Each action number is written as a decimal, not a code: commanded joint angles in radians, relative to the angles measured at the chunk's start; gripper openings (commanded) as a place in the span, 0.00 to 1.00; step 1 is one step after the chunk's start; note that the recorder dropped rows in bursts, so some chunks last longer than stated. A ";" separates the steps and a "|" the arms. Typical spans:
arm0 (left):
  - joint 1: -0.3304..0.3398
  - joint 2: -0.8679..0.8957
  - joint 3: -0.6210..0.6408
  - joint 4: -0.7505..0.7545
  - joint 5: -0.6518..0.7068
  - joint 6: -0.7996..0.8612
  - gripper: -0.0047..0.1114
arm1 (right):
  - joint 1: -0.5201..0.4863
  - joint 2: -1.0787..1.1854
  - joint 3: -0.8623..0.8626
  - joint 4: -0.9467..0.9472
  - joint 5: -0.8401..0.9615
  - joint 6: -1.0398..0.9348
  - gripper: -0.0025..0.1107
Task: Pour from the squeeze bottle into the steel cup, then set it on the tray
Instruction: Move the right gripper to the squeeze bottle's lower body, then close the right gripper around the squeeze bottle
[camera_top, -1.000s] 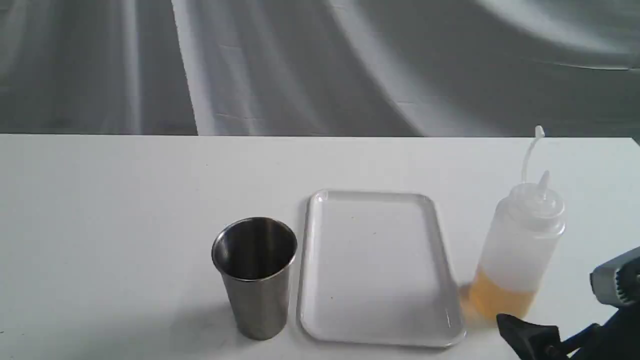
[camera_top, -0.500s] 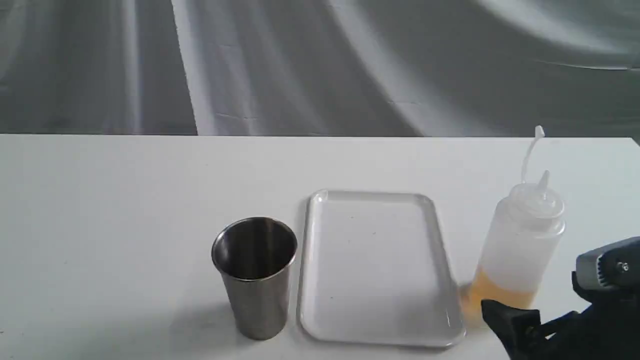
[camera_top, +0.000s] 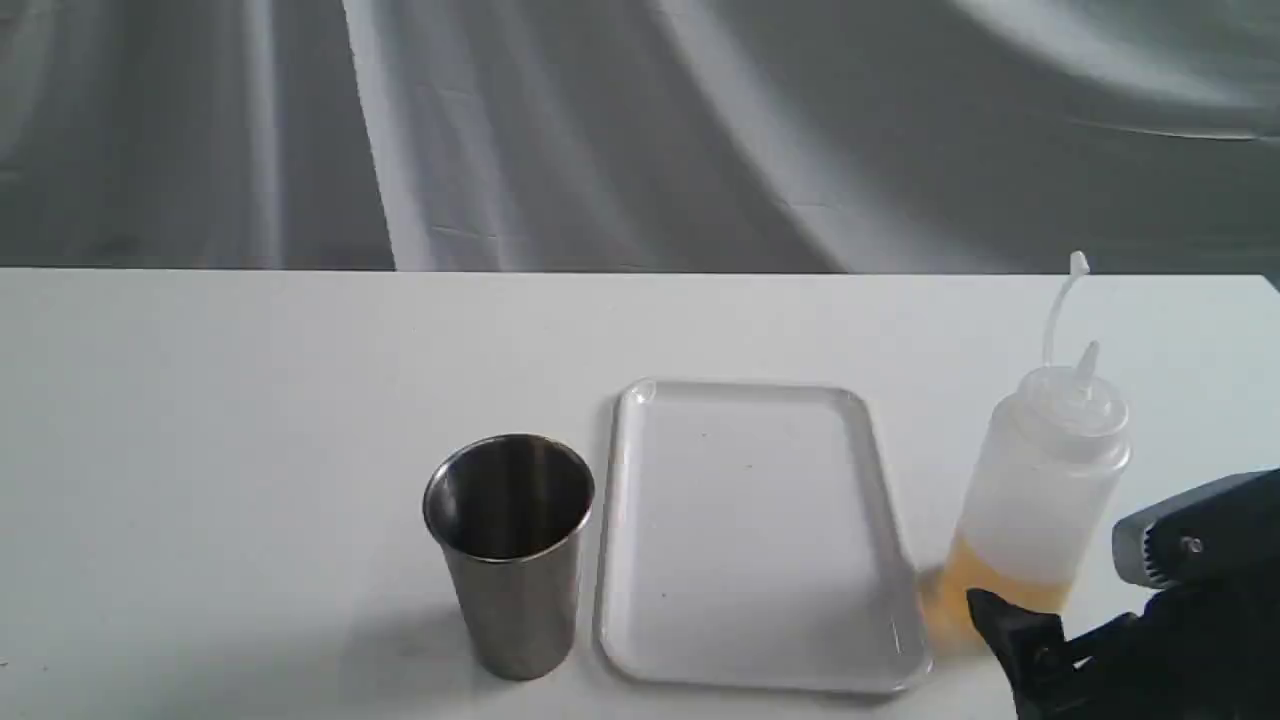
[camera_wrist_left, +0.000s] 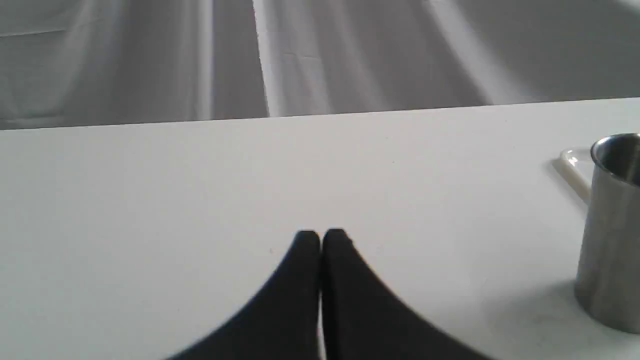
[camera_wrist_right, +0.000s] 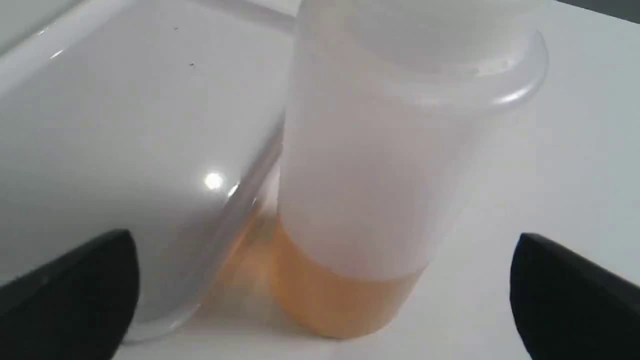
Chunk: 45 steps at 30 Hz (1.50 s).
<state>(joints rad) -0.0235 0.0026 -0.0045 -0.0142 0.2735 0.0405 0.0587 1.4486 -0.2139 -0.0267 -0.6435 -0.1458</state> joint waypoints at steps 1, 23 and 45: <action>0.002 -0.003 0.004 -0.001 -0.008 -0.006 0.04 | -0.001 0.047 0.007 0.039 -0.085 -0.015 0.95; 0.002 -0.003 0.004 -0.001 -0.008 -0.004 0.04 | -0.001 0.390 0.007 0.078 -0.512 0.020 0.95; 0.002 -0.003 0.004 -0.001 -0.008 -0.004 0.04 | -0.001 0.534 -0.074 0.089 -0.578 0.045 0.95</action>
<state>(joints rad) -0.0235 0.0026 -0.0045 -0.0142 0.2735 0.0405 0.0587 1.9721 -0.2716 0.0548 -1.2089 -0.1009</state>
